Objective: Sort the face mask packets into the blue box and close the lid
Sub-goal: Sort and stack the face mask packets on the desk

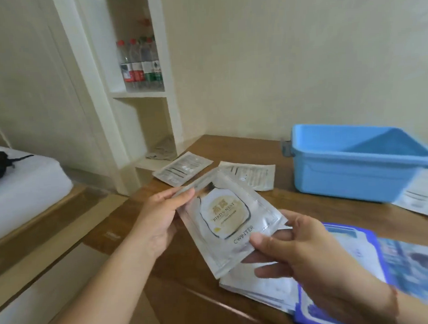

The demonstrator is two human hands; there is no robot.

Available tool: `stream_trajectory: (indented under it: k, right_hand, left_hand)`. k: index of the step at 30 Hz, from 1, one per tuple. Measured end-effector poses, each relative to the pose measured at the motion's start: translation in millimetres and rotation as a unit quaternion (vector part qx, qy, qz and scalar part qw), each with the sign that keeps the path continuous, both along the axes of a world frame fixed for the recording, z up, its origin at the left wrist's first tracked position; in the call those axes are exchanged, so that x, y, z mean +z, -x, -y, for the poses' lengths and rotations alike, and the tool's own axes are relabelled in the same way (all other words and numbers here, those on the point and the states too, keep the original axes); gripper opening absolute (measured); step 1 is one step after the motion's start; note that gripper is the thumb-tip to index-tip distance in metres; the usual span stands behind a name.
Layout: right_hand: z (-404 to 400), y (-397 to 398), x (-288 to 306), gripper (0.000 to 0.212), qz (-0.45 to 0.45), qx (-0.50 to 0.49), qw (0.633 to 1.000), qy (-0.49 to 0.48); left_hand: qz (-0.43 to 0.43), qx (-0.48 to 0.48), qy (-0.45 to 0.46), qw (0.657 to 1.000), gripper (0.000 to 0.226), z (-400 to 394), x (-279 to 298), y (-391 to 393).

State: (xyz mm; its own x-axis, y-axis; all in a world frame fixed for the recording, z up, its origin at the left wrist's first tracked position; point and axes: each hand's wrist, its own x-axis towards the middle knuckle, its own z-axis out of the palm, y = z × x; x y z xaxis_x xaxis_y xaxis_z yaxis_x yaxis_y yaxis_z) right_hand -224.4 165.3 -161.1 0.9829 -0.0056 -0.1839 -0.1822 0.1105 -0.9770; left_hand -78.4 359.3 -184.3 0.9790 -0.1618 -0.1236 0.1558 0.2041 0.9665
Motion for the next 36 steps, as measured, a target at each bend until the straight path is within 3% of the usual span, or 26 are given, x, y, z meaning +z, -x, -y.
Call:
stream_trajectory:
  k: [5, 11, 15, 20, 24, 27, 30, 36]
  right_hand:
    - [62.8, 53.9, -0.8, 0.072, 0.078, -0.141, 0.987, 0.019]
    - [157.2, 141.8, -10.8, 0.066, 0.083, -0.27, 0.959, 0.02]
    - [208.1, 202.2, -11.3, 0.062, 0.075, -0.353, 0.932, 0.036]
    - [280.6, 294.0, -16.8, 0.062, 0.051, -0.486, 0.87, 0.055]
    - [323.3, 355.7, -32.9, 0.065, 0.042, -0.585, 0.809, 0.046]
    - [342.6, 383.5, -44.9, 0.066, 0.011, -0.611, 0.788, 0.07]
    - [354.9, 393.9, -54.9, 0.068, -0.02, -0.607, 0.79, 0.08]
    - [361.4, 389.3, -63.7, 0.073, -0.07, -0.568, 0.808, 0.139]
  left_hand:
    - [0.032, -0.123, -0.05, 0.991, 0.017, 85.9, 24.7, 10.3]
    - [0.075, -0.289, -0.073, 0.952, 0.018, 225.0, 46.3, 58.3]
    - [0.103, -0.348, -0.113, 0.925, 0.041, 314.4, 45.2, 99.5]
    - [0.142, -0.423, -0.19, 0.875, 0.025, 448.0, 37.4, 172.1]
    - [0.253, -0.461, -0.254, 0.812, 0.011, 533.2, 30.1, 236.1]
    - [0.299, -0.474, -0.308, 0.769, 0.01, 571.7, 10.7, 267.5]
    - [0.341, -0.462, -0.354, 0.738, 0.008, 589.4, -7.3, 279.0]
    - [0.383, -0.426, -0.386, 0.723, 0.015, 591.1, -27.9, 274.1]
